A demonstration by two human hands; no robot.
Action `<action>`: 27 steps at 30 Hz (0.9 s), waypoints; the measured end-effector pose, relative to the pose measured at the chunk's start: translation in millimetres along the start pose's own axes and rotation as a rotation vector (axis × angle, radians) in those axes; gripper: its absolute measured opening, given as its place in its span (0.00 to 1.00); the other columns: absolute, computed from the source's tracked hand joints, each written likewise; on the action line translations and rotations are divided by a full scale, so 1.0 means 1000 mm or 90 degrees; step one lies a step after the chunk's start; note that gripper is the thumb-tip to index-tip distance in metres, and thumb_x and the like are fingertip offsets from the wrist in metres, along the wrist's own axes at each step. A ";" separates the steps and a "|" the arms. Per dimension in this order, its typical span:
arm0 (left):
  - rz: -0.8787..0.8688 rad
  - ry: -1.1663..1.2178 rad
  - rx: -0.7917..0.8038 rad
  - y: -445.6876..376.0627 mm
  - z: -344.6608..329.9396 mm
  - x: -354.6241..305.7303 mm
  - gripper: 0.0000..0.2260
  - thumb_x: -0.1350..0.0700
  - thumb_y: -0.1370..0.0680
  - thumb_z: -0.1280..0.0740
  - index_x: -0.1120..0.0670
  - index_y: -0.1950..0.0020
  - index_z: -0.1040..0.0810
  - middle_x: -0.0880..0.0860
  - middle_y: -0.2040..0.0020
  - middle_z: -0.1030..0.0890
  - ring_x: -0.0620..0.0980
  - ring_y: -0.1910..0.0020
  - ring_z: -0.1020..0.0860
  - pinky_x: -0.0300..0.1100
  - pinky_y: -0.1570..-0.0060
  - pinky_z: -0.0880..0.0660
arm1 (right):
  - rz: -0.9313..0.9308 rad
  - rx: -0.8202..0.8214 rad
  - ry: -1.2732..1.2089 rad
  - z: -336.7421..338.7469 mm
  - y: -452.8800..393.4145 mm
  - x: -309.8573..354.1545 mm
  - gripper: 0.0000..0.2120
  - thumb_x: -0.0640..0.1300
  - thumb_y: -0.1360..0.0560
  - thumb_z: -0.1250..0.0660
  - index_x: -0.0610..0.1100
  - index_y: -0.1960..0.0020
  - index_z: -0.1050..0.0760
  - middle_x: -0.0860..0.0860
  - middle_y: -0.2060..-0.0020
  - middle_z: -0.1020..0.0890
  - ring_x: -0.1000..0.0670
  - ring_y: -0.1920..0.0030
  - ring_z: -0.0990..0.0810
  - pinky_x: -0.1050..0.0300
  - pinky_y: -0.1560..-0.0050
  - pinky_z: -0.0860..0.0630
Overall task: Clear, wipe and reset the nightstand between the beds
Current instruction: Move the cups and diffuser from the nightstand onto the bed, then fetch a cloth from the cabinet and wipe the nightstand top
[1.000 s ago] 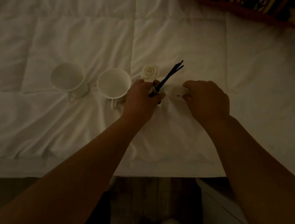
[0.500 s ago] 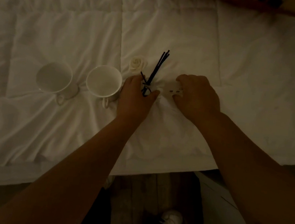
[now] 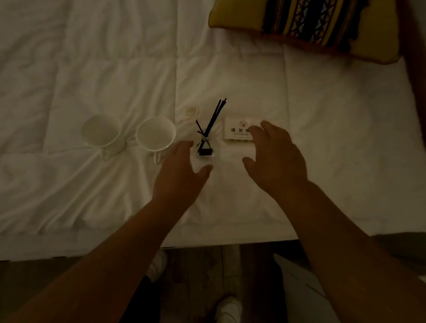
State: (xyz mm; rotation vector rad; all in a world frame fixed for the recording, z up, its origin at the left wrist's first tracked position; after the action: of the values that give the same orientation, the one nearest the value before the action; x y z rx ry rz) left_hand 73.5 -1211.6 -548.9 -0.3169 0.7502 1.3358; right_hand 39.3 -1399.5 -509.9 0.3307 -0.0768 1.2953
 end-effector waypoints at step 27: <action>0.139 -0.371 -0.318 0.347 0.519 0.006 0.39 0.29 0.29 0.44 0.48 0.24 0.46 0.58 0.22 0.43 0.61 0.25 0.42 0.59 0.34 0.35 | 0.513 -0.025 0.039 0.239 0.265 0.471 0.35 0.66 0.26 0.44 0.48 0.25 0.42 0.44 0.24 0.42 0.42 0.25 0.45 0.42 0.30 0.40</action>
State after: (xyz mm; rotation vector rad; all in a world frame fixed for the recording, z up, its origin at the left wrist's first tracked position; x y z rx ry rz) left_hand -96.6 -809.3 -101.9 -0.2213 -0.0487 1.7093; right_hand -52.0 -967.5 -117.5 0.2285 -0.1970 2.0966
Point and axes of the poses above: each hand's wrist, its own y-axis away from the middle knuckle, its own z-axis out of the back of the hand, x = y × z, the point moved 10 cm from there along -y, towards the middle knuckle
